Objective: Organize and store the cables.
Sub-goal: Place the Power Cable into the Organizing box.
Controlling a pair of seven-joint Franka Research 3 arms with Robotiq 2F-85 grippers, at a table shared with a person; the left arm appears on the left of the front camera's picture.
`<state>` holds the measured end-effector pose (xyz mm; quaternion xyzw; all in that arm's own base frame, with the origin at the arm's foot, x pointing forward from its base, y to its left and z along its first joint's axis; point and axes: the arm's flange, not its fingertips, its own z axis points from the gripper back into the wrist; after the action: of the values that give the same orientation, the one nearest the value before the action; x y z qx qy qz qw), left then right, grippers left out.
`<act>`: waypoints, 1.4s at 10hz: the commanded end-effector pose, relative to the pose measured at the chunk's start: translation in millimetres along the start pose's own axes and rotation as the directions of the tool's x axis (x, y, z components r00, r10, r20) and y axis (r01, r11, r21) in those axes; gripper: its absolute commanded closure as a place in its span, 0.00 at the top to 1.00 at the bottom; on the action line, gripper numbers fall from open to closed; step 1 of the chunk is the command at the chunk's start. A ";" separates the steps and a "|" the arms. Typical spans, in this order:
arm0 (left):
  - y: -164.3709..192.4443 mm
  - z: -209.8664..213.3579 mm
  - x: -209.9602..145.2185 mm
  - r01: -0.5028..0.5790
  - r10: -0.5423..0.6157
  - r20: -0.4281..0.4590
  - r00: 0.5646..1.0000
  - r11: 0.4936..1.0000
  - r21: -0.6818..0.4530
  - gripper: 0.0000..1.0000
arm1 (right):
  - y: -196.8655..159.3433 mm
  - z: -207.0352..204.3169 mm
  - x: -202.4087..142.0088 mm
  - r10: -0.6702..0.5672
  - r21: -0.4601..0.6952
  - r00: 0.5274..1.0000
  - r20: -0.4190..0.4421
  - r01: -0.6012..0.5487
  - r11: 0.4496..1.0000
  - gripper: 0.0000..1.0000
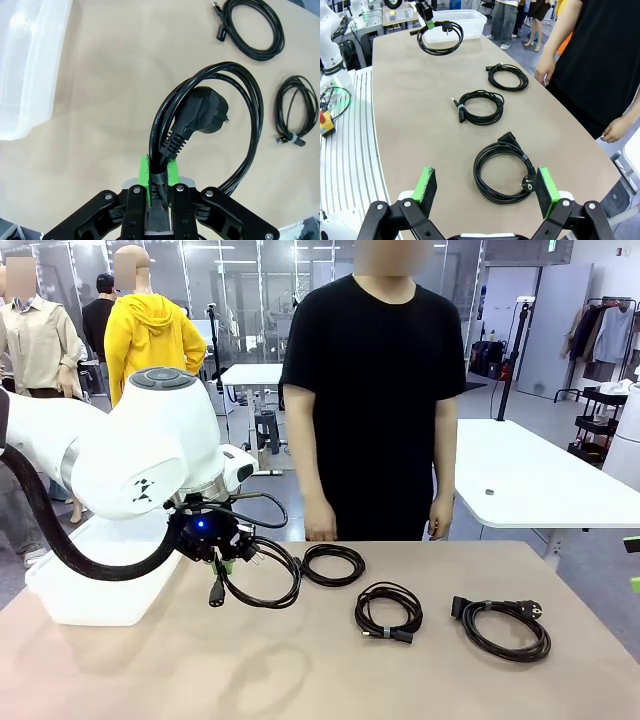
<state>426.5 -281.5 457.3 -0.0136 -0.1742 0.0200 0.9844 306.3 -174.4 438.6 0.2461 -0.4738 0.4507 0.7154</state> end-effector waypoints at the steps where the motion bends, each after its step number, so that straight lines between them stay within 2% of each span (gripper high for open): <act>1: 0.2 0.0 0.1 0.000 0.000 0.000 1.000 1.000 0.000 0.16 | -2.1 -0.4 -0.8 0.020 -0.005 1.000 0.015 -0.020 1.000 1.00; 3: 32.9 43.6 17.5 0.179 -0.178 0.073 0.981 0.984 0.002 0.16 | -2.1 -0.4 -0.8 0.020 -0.005 1.000 0.015 -0.020 1.000 1.00; 4: 56.9 61.4 26.5 0.217 -0.215 0.077 0.974 0.976 -0.020 0.16 | -2.1 -0.4 -0.8 0.020 -0.005 1.000 0.015 -0.020 1.000 1.00; 5: 84.6 76.2 36.4 0.212 -0.207 0.067 0.976 0.975 -0.068 0.16 | -2.1 -0.4 -0.8 0.020 -0.005 1.000 0.015 -0.020 1.000 1.00; 7: 154.8 93.6 62.9 0.161 -0.152 0.114 0.982 0.984 -0.074 0.16 | -2.1 -0.4 -0.8 0.020 -0.005 1.000 0.015 -0.020 1.000 1.00; 8: 191.7 96.6 78.0 0.174 -0.163 0.148 0.975 0.982 -0.068 0.16 | -2.1 -0.4 -0.8 0.020 -0.005 1.000 0.015 -0.020 1.000 1.00; 9: 227.1 94.1 90.9 0.170 -0.158 0.177 0.971 0.984 -0.055 0.16 | -2.1 -0.4 -0.8 0.020 -0.005 1.000 0.015 -0.020 1.000 1.00; 10: 256.8 86.3 99.6 0.198 -0.183 0.161 0.970 0.977 -0.085 0.16 | -2.1 -0.4 -0.8 0.020 -0.005 1.000 0.015 -0.020 1.000 1.00; 11: 282.7 73.0 111.2 0.196 -0.186 0.164 0.969 0.979 -0.051 0.16 | -2.1 -0.4 -0.8 0.020 -0.005 1.000 0.015 -0.020 1.000 1.00; 12: 295.6 58.1 119.4 0.192 -0.179 0.142 0.973 0.978 -0.082 0.16 | -2.1 -0.4 -0.8 0.020 -0.005 1.000 0.015 -0.020 1.000 1.00; 14: 304.8 12.1 130.3 0.102 -0.091 0.101 0.991 0.990 -0.102 0.16 | -2.1 -0.4 -0.8 0.020 -0.005 1.000 0.015 -0.020 1.000 1.00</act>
<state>514.5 34.1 508.4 -0.0383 -0.2172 -0.0511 0.9740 306.4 -174.6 438.1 0.2462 -0.4729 0.4504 0.7162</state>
